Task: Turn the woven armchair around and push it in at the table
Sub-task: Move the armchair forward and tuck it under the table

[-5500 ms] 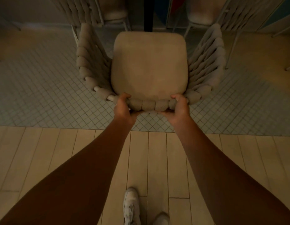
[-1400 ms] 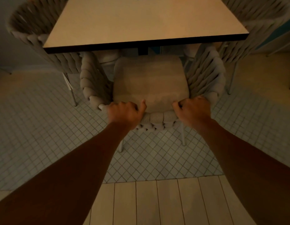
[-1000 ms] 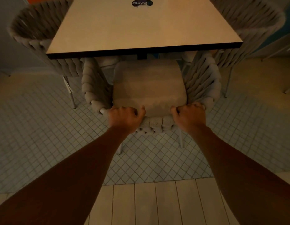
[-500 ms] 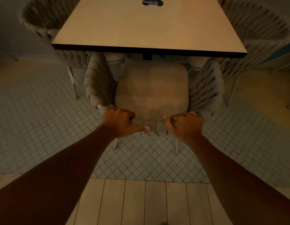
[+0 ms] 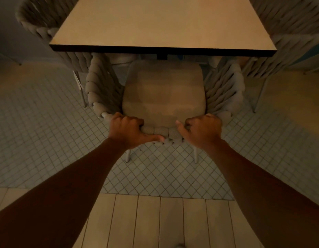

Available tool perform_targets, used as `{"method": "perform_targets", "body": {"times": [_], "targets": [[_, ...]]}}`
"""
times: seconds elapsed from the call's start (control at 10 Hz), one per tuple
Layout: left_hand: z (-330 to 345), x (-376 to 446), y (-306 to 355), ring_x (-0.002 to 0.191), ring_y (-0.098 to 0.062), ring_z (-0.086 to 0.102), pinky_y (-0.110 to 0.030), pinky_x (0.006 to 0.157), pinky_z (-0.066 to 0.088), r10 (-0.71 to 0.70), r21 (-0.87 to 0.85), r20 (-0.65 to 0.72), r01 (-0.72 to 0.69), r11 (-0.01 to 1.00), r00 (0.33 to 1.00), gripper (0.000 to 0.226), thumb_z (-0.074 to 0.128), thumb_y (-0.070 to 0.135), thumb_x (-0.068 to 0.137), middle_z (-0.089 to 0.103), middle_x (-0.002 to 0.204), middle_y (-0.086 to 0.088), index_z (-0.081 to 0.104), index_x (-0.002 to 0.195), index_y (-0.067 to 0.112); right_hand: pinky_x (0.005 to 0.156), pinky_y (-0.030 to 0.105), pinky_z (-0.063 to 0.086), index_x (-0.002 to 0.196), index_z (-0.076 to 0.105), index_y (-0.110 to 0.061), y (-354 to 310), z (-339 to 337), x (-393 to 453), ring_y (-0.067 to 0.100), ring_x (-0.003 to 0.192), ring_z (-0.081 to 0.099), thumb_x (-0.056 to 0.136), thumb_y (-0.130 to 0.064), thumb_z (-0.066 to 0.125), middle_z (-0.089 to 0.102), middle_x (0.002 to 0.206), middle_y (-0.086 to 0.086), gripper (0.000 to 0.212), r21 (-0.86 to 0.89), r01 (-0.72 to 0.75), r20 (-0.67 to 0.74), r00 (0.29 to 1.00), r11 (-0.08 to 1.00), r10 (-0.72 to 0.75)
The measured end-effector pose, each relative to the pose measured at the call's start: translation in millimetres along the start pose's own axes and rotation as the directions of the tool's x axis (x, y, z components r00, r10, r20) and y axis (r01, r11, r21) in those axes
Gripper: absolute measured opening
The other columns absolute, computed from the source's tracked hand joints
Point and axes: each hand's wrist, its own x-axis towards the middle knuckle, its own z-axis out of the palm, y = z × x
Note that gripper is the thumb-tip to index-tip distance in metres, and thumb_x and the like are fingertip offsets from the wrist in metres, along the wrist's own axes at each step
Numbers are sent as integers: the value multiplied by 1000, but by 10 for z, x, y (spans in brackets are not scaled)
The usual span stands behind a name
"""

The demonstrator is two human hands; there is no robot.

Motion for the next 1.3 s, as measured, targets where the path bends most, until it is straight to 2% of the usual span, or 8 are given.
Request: {"method": "perform_targets", "body": {"times": [0.3, 0.5, 0.6, 0.7, 0.9, 1.1, 1.2, 1.3], "targets": [[-9, -16, -23, 71, -23, 67, -39, 82, 44, 75, 37, 12, -75, 996, 997, 95, 27, 105, 62, 71, 78, 3, 71, 81, 22, 71, 37, 36, 60, 68, -14, -156, -54, -40, 22, 53, 43, 94, -38, 33, 63, 55, 5, 54, -70, -77, 124, 989, 995, 85], [-107, 47, 5, 93, -23, 67, -44, 94, 42, 16, 42, 284, -30, 999, 959, 92, 11, 101, 70, 71, 97, 3, 65, 104, 35, 105, 50, 31, 90, 77, -18, -374, -142, -63, 28, 97, 62, 89, -46, 18, 76, 93, 5, 65, -85, -224, 281, 930, 971, 239], [-206, 86, 23, 103, -28, 65, -48, 95, 43, 97, 19, 399, -114, 993, 912, 63, 10, 74, 90, 68, 115, -3, 38, 137, 43, 114, 55, 20, 110, 73, -23, -461, -159, -44, 30, 119, 55, 94, -51, 18, 72, 115, 3, 64, -107, -222, 381, 891, 969, 246], [-291, 51, 167, 117, -36, 59, -53, 97, 46, 110, 109, 494, -187, 976, 863, 65, 36, 52, 100, 57, 137, -9, 18, 157, 27, 114, 57, 19, 130, 62, -25, -551, -161, -29, 33, 135, 42, 98, -56, 13, 62, 136, 3, 66, -103, -200, 465, 856, 974, 225], [-327, -45, 450, 141, -29, 36, -63, 120, 14, -75, 35, 515, 66, 997, 854, 47, 30, 42, 104, 50, 149, -2, 44, 146, 24, 116, 65, 8, 156, 28, -31, -614, -198, -43, 29, 150, 22, 97, -64, 4, 37, 161, 0, 71, 5, -152, 589, 799, 988, 120], [-514, -111, 476, 156, -31, 1, -62, 123, 5, -34, -40, 579, 71, 997, 815, 56, 20, 40, 107, 9, 171, -4, 19, 160, 24, 118, 62, 4, 158, 4, -41, -517, -448, 39, 28, 153, 11, 96, -66, 1, 6, 170, 2, 67, 67, -58, 767, 641, 996, -14], [-676, -91, 526, 156, -29, -6, -54, 125, 0, -138, -116, 540, 236, 965, 830, 60, 19, 49, 106, -1, 171, -6, 6, 162, 30, 120, 60, 2, 155, -4, -47, -459, -646, 124, 28, 154, 4, 95, -69, 4, -5, 170, 1, 65, 80, -24, 839, 541, 996, -55], [-885, 44, 573, 155, -26, -10, -50, 124, -4, -201, -126, 470, 291, 949, 860, 66, 17, 60, 103, -6, 171, -6, -2, 161, 33, 120, 58, -2, 153, -9, -49, -430, -884, 277, 28, 154, -1, 95, -71, 7, -9, 169, 0, 64, 78, 18, 821, 565, 997, -74]]}}
